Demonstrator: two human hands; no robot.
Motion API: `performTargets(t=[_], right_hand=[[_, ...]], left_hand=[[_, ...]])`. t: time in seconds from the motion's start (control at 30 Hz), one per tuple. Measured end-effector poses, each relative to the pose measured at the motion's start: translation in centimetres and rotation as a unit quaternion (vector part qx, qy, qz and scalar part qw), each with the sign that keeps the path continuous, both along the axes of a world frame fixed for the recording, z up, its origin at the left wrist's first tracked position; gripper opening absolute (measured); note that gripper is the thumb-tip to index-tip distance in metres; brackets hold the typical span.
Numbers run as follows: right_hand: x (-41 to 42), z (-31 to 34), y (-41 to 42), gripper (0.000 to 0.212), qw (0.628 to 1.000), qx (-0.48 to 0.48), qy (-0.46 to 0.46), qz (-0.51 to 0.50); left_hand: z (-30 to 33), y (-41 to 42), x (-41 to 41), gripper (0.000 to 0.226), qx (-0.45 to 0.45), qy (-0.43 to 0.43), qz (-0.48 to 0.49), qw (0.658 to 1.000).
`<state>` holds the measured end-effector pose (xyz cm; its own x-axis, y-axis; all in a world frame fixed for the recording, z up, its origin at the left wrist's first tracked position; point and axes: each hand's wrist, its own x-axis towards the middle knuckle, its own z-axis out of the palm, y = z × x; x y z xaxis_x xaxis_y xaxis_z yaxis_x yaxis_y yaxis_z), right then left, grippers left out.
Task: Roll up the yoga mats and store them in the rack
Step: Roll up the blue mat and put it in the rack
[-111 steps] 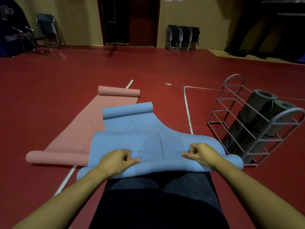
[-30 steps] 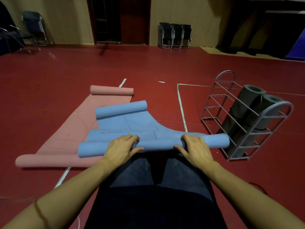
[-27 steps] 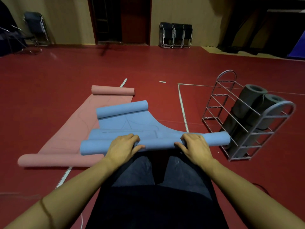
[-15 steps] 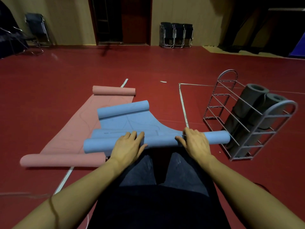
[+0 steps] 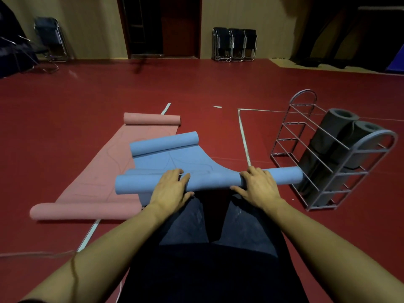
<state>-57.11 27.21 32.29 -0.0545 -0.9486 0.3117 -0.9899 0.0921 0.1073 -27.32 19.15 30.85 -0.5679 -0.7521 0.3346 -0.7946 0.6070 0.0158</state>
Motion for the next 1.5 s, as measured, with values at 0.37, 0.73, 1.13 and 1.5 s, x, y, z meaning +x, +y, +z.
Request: performTargets(t=[0.37, 0.73, 1.13, 1.5], right_hand=[[-1.4, 0.9, -2.5, 0.067, 0.996, 0.054, -0.064, 0.042], [-2.7, 4.9, -3.5, 0.072, 0.990, 0.112, -0.012, 0.087], [-5.6, 18.8, -2.1, 0.071, 0.988, 0.026, 0.150, 0.038], [-4.9, 14.8, 1.0, 0.086, 0.973, 0.224, -0.040, 0.048]], left_hand=[[1.1, -1.4, 0.3, 0.063, 0.050, -0.002, -0.013, 0.999], [1.9, -3.5, 0.5, 0.059, -0.026, 0.038, -0.030, 0.999], [12.8, -5.9, -4.4, 0.053, -0.160, 0.096, -0.073, 0.980], [12.6, -3.3, -1.3, 0.054, 0.152, -0.042, -0.140, 0.978]])
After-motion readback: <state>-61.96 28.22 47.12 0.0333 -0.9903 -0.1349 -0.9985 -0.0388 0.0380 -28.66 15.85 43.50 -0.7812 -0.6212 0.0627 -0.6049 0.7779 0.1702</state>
